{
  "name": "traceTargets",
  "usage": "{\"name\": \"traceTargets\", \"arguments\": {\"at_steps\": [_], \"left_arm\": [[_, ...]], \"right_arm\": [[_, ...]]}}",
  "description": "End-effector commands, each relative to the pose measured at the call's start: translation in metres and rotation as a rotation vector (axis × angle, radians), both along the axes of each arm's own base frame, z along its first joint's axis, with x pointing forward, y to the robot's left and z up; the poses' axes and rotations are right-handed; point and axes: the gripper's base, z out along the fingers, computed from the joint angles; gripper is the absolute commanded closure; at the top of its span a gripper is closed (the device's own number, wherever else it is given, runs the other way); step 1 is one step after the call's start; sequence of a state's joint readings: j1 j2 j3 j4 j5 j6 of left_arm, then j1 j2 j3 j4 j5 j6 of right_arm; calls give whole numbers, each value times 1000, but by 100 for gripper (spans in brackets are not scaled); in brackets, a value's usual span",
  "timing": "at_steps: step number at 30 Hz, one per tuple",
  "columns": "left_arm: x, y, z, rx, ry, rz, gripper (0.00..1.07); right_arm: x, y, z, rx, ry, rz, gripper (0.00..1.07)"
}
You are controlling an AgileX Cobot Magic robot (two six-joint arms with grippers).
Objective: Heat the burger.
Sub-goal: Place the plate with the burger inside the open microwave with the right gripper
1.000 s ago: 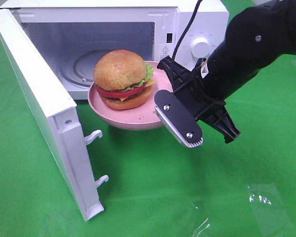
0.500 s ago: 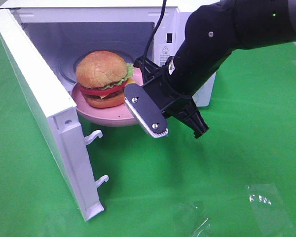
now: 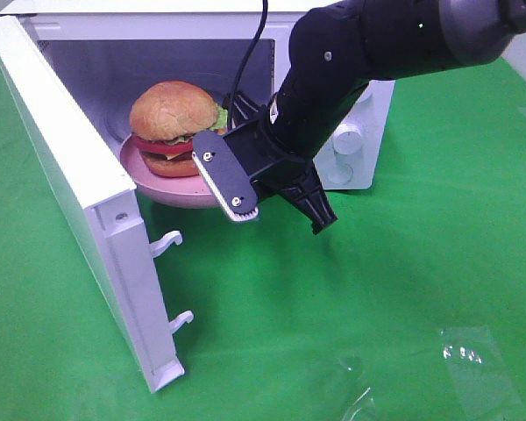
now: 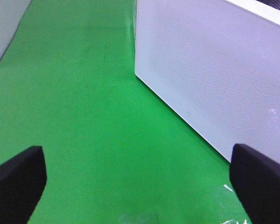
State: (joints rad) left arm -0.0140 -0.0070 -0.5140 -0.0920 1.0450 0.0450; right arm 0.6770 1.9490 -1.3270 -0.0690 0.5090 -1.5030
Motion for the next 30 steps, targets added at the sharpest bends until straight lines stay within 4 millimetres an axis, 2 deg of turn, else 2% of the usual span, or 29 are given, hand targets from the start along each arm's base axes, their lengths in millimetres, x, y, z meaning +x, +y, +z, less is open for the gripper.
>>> {"name": "traceTargets", "arguments": {"at_steps": [1, 14, 18, 30], "left_arm": [[-2, 0, 0, -4, -23, 6, 4], [-2, 0, 0, -3, -23, 7, 4], [-2, 0, 0, -3, -23, 7, 4], [-2, 0, 0, -3, -23, 7, 4]], "right_arm": [[14, 7, 13, 56, -59, -53, 107], [34, 27, 16, 85, -77, -115, 107], [46, 36, 13, 106, -81, -146, 107], [62, 48, 5, 112, -110, -144, 107]]}}
